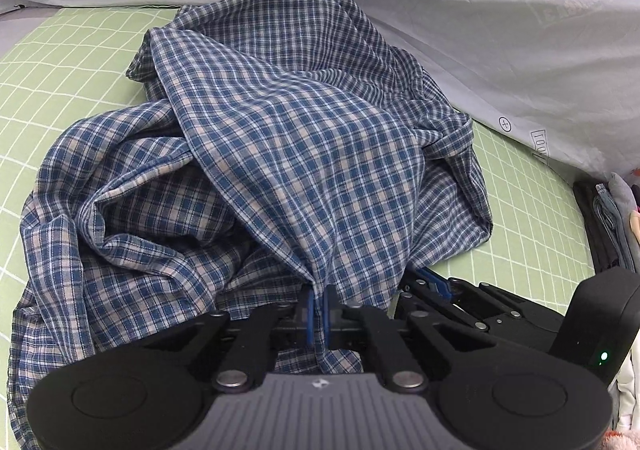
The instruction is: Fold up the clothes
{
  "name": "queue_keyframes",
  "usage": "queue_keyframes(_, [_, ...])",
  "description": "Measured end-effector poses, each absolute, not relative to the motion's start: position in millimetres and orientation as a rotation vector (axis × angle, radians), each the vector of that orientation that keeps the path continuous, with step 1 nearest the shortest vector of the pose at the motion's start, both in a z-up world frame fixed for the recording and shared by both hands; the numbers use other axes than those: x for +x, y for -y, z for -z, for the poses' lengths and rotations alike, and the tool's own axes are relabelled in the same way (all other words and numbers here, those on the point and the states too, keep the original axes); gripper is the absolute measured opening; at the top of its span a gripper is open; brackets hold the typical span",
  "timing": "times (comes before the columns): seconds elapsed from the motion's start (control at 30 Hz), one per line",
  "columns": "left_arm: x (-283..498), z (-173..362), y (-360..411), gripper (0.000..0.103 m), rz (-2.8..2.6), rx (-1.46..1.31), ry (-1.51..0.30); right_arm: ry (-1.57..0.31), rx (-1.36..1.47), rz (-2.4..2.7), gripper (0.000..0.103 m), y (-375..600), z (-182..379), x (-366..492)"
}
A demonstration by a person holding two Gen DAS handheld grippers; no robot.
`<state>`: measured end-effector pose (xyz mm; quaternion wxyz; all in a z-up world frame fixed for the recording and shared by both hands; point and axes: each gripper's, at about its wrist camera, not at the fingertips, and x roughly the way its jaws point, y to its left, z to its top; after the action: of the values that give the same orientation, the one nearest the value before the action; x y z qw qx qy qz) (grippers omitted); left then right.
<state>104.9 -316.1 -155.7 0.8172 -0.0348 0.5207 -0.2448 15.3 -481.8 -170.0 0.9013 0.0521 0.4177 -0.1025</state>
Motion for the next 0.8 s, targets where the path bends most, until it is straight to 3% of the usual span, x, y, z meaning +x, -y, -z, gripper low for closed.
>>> queue_keyframes(0.3, [109,131,282,0.0,0.448,-0.103,-0.981,-0.876,0.123,0.31,0.002,505,165,-11])
queue_keyframes(0.8, [210,27,122,0.001,-0.161,-0.135,-0.667,-0.886,0.18,0.844,0.005,653,154,-75])
